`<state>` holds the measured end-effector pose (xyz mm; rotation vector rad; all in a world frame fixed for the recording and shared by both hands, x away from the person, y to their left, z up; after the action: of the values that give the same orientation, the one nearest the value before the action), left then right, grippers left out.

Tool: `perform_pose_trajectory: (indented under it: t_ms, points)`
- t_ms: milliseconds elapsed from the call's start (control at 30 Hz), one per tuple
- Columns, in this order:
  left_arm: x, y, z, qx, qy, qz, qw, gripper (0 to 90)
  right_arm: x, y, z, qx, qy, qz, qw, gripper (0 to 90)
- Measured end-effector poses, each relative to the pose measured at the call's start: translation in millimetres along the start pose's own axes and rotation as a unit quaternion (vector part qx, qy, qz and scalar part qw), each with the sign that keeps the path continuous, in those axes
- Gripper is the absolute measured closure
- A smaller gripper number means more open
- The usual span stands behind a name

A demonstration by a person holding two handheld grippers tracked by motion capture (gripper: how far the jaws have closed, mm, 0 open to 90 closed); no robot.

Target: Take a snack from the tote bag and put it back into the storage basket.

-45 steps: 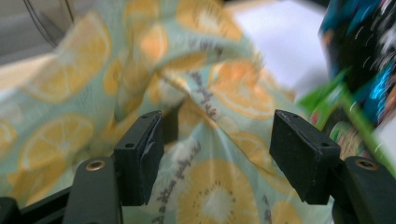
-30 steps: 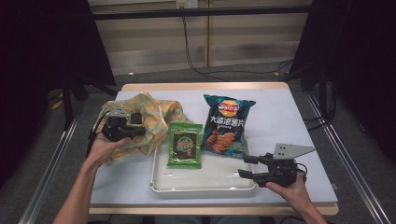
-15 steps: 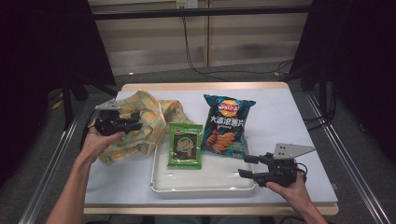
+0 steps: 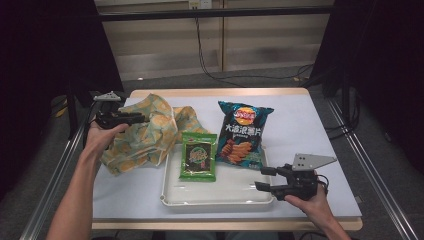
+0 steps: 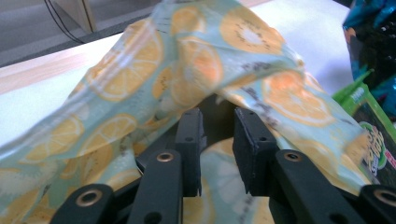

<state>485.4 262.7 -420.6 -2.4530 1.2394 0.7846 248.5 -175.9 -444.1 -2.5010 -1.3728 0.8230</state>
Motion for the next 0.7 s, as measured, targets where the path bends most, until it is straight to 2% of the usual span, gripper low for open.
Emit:
perform_pose_trajectory:
  t_ms: [133, 167, 233, 300, 400, 433, 500, 567, 600, 633, 700]
  points:
    - [10.2, -4.4, 2.2, 0.009, -0.029, -0.009, 0.9995, 72.0, 1.1, 0.2, 0.3, 0.003, -0.001, -0.004, 1.0, 44.1]
    - [12.8, -4.2, 3.6, 0.007, -0.033, -0.006, 0.9994, 72.1, 1.2, 0.1, 0.4, 0.003, -0.002, -0.004, 1.0, 44.1]
    - [15.6, -4.4, 5.0, 0.014, -0.036, -0.003, 0.9993, 72.4, 1.4, -0.1, 0.6, 0.003, -0.002, -0.005, 1.0, 44.1]
    - [24.0, -2.3, 8.9, 0.032, -0.048, -0.005, 0.9983, 69.4, 1.3, 0.1, 1.3, 0.004, -0.003, -0.005, 1.0, 44.1]
    - [28.0, -0.4, 10.5, 0.038, -0.055, -0.006, 0.9977, 67.6, 1.1, 0.6, 1.7, 0.004, -0.003, -0.005, 1.0, 44.1]
    - [33.1, 0.7, 13.6, 0.049, -0.066, -0.012, 0.9965, 66.7, 1.0, 0.8, 2.0, 0.004, -0.003, -0.005, 1.0, 44.0]
    - [34.4, 1.3, 15.8, 0.053, -0.074, -0.009, 0.9958, 66.0, 0.8, 0.6, 2.0, 0.004, -0.003, -0.006, 1.0, 43.9]
    - [39.0, 2.8, 23.7, 0.062, -0.089, -0.016, 0.9939, 62.0, -0.1, 0.0, 1.7, 0.003, -0.001, -0.006, 1.0, 43.9]
    - [39.0, 2.8, 23.7, 0.062, -0.089, -0.016, 0.9939, 60.8, -0.6, 0.1, 1.7, 0.003, -0.001, -0.005, 1.0, 43.9]
    - [40.7, 3.6, 29.2, 0.069, -0.1, -0.018, 0.9925, 58.4, -0.9, 0.2, 1.9, 0.003, 0.0, -0.005, 1.0, 43.8]
    - [41.5, 3.8, 31.5, 0.067, -0.1, -0.017, 0.9926, 54.8, -1.0, 0.5, 2.4, 0.005, -0.002, -0.003, 1.0, 43.8]
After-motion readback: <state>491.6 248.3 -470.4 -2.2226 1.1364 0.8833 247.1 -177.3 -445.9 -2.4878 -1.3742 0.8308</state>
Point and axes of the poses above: each handheld gripper's, and its own axes: x roughly forward along the jaws, z roughly out of its underside, y roughly to its right, the point moved 6 cm from there along x, roughly forward along the jaws, and after that the axes turned 12 degrees about x, right-handed, at the moved point
